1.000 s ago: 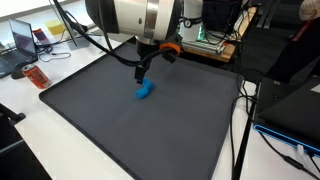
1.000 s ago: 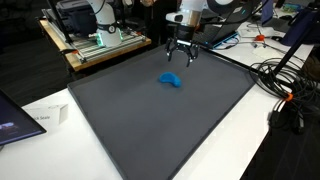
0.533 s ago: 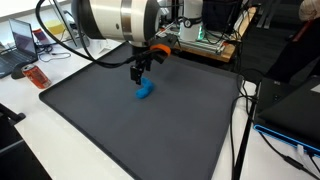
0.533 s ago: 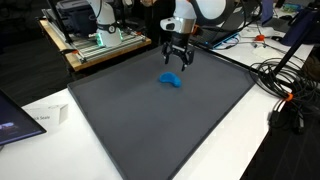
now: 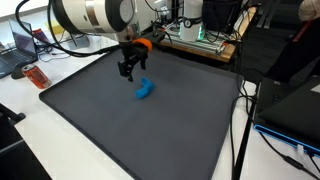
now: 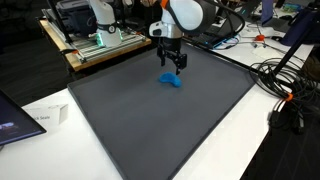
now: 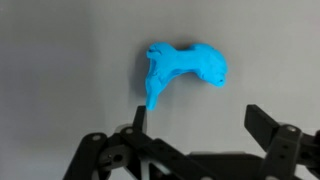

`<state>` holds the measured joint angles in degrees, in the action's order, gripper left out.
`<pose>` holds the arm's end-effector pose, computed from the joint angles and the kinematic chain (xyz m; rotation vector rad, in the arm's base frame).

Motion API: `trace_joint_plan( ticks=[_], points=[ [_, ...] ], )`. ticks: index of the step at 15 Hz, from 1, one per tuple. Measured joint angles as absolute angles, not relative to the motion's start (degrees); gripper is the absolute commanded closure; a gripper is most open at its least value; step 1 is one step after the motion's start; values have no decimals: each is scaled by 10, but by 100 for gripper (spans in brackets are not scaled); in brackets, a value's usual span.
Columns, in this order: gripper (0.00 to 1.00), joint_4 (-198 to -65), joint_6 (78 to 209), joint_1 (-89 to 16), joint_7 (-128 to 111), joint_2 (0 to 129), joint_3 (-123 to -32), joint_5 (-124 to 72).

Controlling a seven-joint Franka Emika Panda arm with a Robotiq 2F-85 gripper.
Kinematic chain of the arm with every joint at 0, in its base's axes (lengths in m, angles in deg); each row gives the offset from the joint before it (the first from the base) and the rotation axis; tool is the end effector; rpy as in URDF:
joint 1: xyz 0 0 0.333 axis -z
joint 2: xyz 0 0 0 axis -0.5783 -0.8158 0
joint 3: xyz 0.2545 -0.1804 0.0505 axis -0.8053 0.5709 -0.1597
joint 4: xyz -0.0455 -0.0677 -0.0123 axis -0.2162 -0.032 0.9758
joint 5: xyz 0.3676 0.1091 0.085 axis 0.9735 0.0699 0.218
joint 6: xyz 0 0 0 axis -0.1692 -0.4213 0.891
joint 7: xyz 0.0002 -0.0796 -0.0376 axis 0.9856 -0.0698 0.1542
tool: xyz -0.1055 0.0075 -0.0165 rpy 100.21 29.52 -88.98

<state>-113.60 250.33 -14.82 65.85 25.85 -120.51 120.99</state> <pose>0.5770 0.0117 0.2359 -2.2702 2.1490 -0.0157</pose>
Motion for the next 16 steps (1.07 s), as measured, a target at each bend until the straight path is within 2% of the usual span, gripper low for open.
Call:
trace_joint_plan(
  ticks=[16],
  points=[
    [0,-1137,2503,18,683,208,-1326,1210]
  ],
)
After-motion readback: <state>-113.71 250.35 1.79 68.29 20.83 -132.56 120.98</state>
